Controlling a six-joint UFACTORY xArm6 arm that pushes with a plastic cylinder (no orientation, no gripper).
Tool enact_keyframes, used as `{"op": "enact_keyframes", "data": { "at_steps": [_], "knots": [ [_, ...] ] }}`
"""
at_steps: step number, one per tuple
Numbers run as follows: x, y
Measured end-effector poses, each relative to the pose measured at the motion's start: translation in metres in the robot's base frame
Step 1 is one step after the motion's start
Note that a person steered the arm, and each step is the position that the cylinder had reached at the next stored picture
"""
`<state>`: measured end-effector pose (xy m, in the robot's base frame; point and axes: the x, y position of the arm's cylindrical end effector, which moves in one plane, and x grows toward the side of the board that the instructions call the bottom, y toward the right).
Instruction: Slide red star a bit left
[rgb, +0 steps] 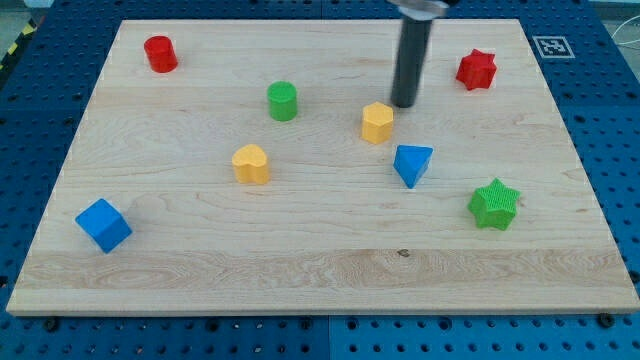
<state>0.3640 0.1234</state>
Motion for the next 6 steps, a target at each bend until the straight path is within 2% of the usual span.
{"op": "enact_keyframes", "data": {
  "at_steps": [1, 3, 6],
  "knots": [
    [0.012, 0.048],
    [0.0, 0.124],
    [-0.05, 0.115]
  ]
}}
